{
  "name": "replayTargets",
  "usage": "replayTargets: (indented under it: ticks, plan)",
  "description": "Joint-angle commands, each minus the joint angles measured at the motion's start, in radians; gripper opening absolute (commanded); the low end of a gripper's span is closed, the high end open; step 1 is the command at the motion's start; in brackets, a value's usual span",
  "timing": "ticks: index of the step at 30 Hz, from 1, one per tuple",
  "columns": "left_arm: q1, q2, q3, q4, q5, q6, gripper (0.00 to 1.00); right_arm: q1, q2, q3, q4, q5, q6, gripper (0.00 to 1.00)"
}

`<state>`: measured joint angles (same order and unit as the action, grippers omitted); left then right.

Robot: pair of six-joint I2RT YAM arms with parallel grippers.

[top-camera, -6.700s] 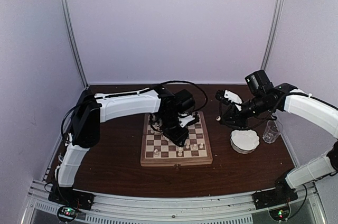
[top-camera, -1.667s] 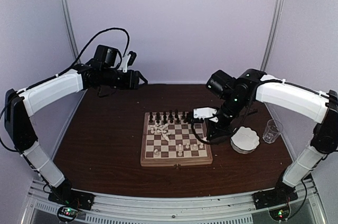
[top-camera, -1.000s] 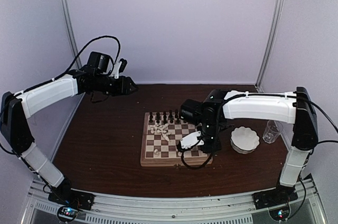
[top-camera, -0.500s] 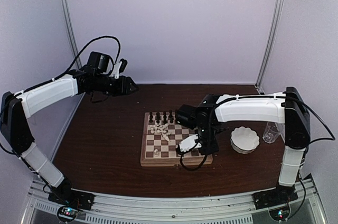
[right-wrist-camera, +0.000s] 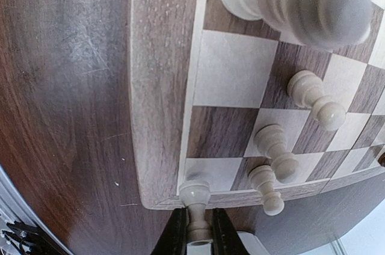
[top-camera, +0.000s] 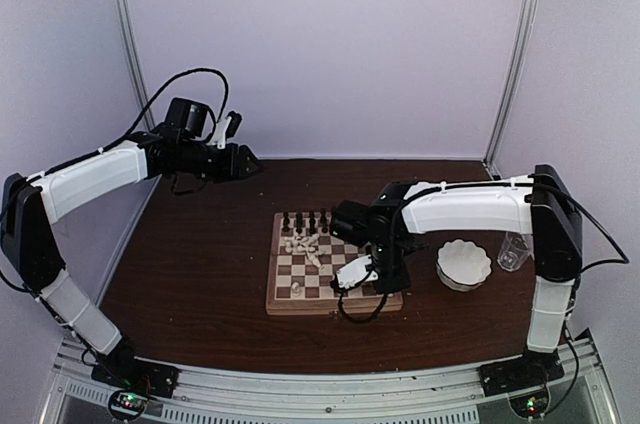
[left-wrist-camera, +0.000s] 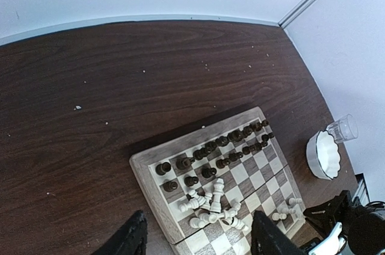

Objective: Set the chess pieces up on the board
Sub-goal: Place the rook at h1.

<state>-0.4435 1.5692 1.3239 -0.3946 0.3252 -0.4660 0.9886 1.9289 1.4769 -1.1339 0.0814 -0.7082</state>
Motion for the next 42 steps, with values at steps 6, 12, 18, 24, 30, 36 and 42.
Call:
replayTargets:
  ticks: [6,12,18,24,30,36,42]
  plan:
    - [0.015,0.011,0.000,0.030,0.027,-0.010,0.59,-0.001,0.020,0.015,0.018,0.030,-0.005,0.11]
    - [0.015,0.014,0.000,0.030,0.032,-0.011,0.59,-0.001,0.017,0.013,0.020,0.033,-0.002,0.19]
    - [0.017,0.020,0.001,0.030,0.040,-0.014,0.59,-0.001,0.001,0.020,0.006,0.032,0.007,0.24]
    - [0.017,0.028,0.001,0.035,0.065,-0.017,0.59,-0.001,-0.078,0.037,-0.046,0.013,0.026,0.29]
    - [-0.002,0.025,-0.005,0.075,0.107,0.028,0.58,-0.077,-0.255,0.033,-0.079,-0.093,0.053,0.35]
    - [-0.156,0.080,0.087,-0.047,0.012,0.198,0.54,-0.318,-0.475,-0.095,0.053,-0.413,0.105,0.37]
    - [-0.325,0.277,0.351,-0.355,-0.114,0.284,0.52,-0.523,-0.655,-0.361,0.314,-0.581,0.228,0.39]
